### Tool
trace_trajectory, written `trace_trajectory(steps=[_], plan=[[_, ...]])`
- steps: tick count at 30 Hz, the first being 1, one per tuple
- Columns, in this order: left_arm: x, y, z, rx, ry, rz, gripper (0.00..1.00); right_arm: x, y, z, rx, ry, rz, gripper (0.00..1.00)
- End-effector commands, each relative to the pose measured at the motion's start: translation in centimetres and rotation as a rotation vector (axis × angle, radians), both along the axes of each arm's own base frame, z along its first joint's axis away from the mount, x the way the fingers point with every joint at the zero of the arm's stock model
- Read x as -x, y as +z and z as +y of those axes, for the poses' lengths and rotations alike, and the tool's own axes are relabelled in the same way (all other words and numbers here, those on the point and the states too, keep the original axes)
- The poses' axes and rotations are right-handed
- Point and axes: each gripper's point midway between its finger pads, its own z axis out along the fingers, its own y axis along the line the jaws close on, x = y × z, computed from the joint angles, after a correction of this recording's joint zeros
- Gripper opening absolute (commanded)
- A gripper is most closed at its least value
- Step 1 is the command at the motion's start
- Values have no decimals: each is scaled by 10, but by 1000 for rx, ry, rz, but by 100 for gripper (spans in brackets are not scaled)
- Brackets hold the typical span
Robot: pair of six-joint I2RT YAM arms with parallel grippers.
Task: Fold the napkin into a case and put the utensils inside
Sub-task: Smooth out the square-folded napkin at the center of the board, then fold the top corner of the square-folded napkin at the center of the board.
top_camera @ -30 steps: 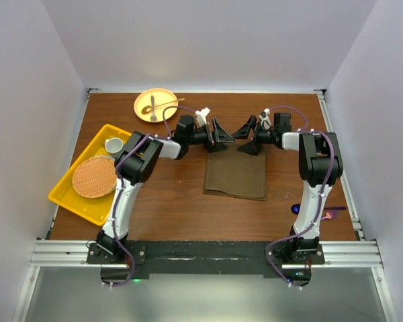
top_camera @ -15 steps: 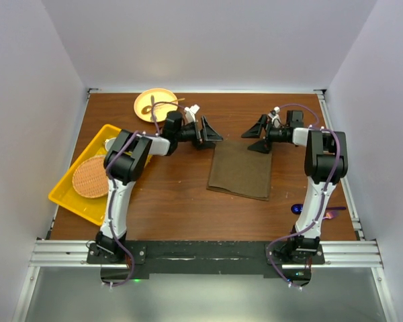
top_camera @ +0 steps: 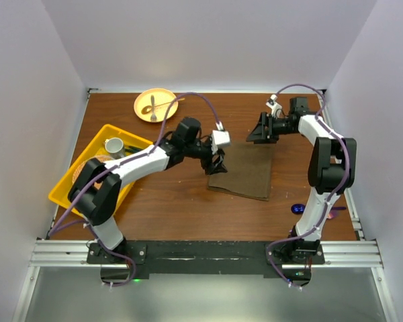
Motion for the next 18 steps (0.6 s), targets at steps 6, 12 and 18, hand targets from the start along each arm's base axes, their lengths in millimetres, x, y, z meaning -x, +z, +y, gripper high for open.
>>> trace_trajectory(steps=[6, 12, 18], plan=[[7, -84, 1, -231, -114, 45, 9, 7, -75, -22, 196, 59, 53, 29], [19, -134, 53, -414, -92, 77, 2, 34, -91, -28, 243, 80, 105, 24], [10, -125, 85, -437, -83, 40, 8, 91, -94, -21, 207, 121, 197, 24]])
